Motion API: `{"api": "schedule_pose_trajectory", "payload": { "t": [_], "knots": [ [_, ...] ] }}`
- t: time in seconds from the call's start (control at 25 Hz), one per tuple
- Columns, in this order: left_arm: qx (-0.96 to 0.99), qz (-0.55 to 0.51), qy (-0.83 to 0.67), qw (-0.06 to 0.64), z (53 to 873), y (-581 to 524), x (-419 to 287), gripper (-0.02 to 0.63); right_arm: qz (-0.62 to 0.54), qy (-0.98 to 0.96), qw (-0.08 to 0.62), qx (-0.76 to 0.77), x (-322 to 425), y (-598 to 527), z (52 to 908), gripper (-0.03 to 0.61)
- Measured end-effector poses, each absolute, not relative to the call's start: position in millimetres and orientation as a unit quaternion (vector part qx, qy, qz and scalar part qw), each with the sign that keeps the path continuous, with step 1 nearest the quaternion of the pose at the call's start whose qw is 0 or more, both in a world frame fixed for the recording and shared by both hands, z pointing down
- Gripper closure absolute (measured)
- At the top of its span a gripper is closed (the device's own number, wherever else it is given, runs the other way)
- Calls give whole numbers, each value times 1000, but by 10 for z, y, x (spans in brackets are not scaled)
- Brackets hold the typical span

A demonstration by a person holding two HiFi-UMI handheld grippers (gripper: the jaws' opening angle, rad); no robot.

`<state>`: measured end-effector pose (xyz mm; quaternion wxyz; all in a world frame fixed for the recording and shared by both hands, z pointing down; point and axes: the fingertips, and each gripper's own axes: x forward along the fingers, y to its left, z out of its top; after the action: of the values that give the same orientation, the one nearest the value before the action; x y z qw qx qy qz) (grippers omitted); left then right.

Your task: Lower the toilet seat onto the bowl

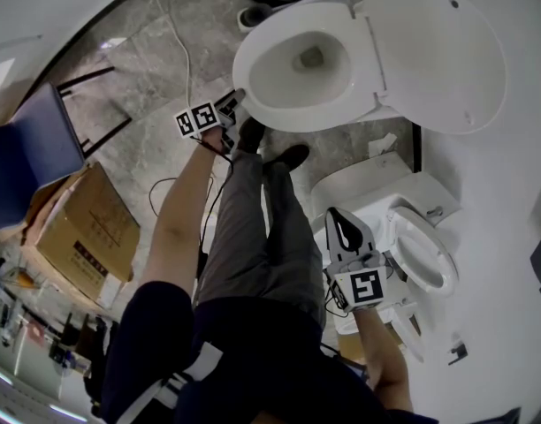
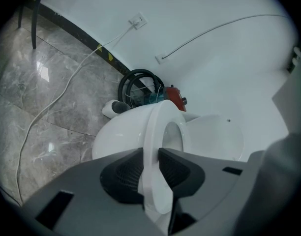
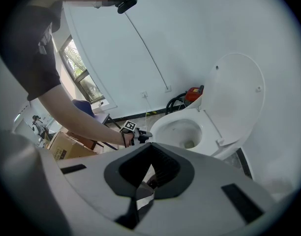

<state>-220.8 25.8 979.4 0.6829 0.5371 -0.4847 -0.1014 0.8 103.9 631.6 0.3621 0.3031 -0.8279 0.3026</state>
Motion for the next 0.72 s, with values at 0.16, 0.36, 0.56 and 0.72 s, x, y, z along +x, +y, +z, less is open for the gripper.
{"api": "schedule_pose_trajectory", "payload": {
  "t": [0.16, 0.36, 0.56, 0.72],
  "knots": [
    [538, -100, -487, 681, 9814, 263, -2208, 499, 306, -828, 360, 302, 8, 1027, 6330, 560],
    [541, -82, -495, 675, 9813, 257, -2202, 499, 309, -830, 355, 300, -34, 1017, 6324, 560],
    [535, -65, -517, 665, 9801, 266, -2205, 497, 307, -833, 349, 299, -56, 990, 6279, 560],
    [528, -43, -538, 656, 9822, 275, -2219, 494, 309, -832, 349, 301, -29, 963, 6276, 560]
  ]
}}
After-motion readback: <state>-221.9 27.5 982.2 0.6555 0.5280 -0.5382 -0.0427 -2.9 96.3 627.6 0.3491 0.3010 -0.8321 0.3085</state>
